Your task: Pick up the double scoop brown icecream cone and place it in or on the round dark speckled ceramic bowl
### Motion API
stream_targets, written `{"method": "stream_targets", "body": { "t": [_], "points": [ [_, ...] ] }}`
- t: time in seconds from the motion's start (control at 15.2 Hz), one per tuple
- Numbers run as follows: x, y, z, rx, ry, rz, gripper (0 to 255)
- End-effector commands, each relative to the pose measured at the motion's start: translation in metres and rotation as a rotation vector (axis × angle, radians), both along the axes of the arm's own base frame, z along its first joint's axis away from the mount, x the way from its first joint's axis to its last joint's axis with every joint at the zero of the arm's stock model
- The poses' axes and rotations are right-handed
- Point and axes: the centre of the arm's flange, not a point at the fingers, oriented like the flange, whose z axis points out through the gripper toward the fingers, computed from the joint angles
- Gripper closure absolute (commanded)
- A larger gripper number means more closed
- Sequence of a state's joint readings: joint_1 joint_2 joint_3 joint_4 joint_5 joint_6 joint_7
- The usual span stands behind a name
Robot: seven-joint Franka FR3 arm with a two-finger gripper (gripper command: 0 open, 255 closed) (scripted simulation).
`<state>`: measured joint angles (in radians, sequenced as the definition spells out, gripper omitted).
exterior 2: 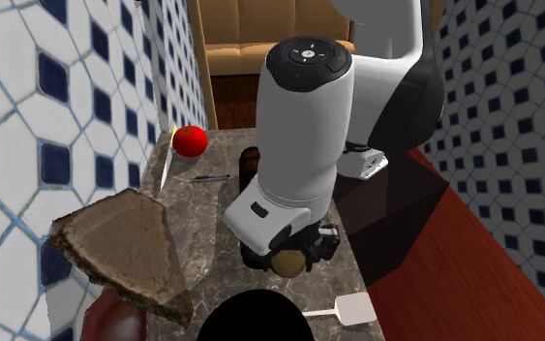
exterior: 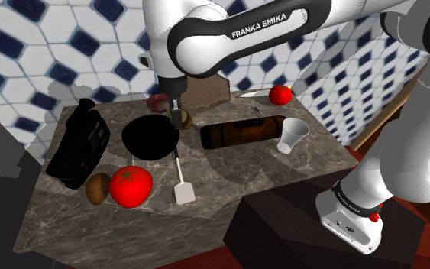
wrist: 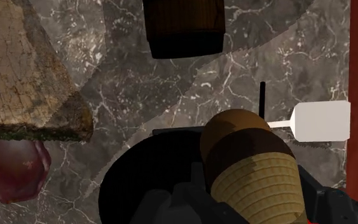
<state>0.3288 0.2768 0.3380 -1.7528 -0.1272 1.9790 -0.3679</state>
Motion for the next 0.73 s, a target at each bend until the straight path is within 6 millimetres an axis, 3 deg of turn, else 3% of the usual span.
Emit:
{"method": "stream_targets", "body": {
  "t": [0.0,0.4,0.66],
  "points": [
    [0.023,0.016,0.002,0.000,0.000,-0.001,255],
    [0.092,0.059,0.006,0.000,0.000,-0.002,255],
    [0.092,0.059,-0.015,0.000,0.000,-0.001,255]
  ]
}}
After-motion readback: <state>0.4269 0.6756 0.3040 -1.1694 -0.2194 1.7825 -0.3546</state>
